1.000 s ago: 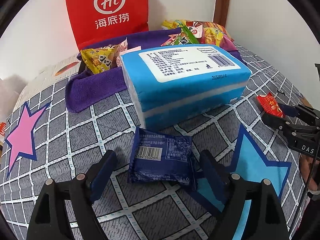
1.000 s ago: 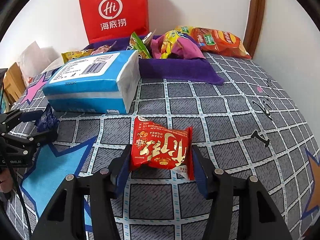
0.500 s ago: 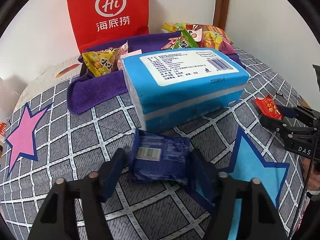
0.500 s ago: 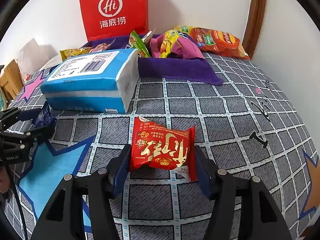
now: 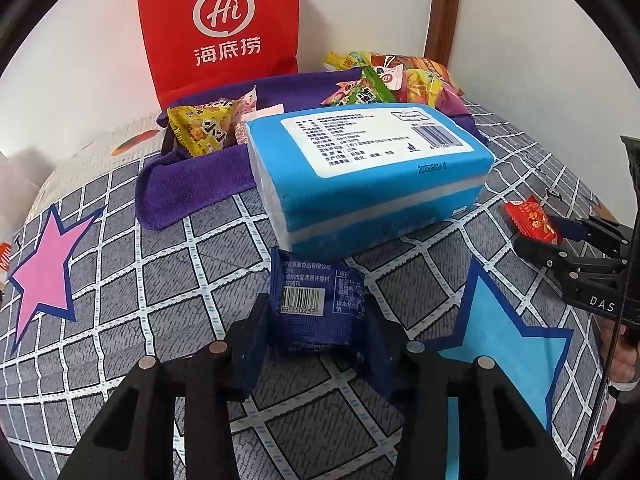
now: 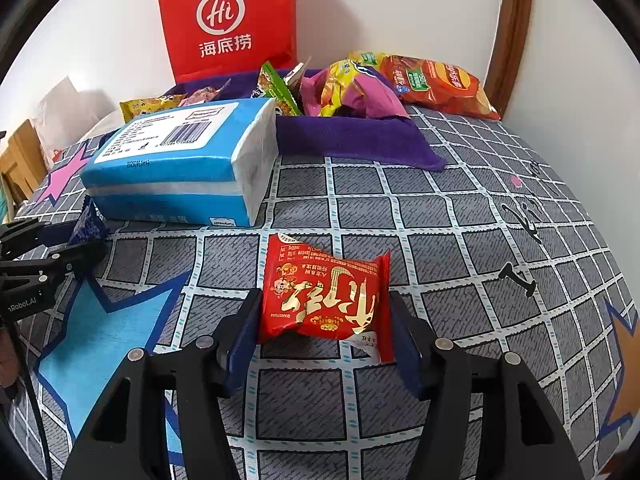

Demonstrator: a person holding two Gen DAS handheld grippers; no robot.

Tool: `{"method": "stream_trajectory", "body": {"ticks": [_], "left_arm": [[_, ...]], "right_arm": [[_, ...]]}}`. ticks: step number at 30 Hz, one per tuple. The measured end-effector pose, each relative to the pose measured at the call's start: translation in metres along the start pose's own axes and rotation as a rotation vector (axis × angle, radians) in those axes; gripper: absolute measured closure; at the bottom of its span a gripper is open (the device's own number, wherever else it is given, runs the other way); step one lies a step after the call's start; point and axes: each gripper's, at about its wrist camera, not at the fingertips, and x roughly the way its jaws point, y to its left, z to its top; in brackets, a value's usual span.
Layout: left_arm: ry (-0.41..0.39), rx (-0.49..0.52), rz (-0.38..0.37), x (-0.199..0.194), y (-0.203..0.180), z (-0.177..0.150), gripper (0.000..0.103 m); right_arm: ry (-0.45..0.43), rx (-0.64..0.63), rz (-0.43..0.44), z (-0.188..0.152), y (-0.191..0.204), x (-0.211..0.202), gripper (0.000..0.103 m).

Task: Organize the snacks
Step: 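Carry both held packets up over the purple cloth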

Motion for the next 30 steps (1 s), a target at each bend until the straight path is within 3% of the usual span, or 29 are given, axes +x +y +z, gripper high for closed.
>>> {"method": "stream_trajectory", "body": {"ticks": [5, 12, 21, 26, 30], "left_arm": [[-0.014, -0.025, -0.042, -0.003, 0.005, -0.001, 0.061], [-0.01, -0.025, -0.06, -0.003, 0.004, -0.001, 0.061], [0.003, -0.041, -0.084, -0.004, 0.008, -0.001, 0.061], [0.01, -0.087, -0.119, -0.016, 0.012, -0.004, 0.061], [-0.003, -0.076, -0.09, -0.036, 0.011, 0.0, 0.061]], "right_arm": [[-0.017, 0.014, 0.008, -0.001, -0.003, -0.004, 0.051], [-0.058, 0.032, 0.063, -0.003, -0.006, -0.013, 0.051], [-0.013, 0.017, 0.058, 0.0, -0.003, -0.005, 0.051], [-0.015, 0.044, 0.06, 0.002, -0.008, -0.013, 0.051], [-0.039, 0.047, 0.073, 0.013, -0.009, -0.033, 0.051]]}}
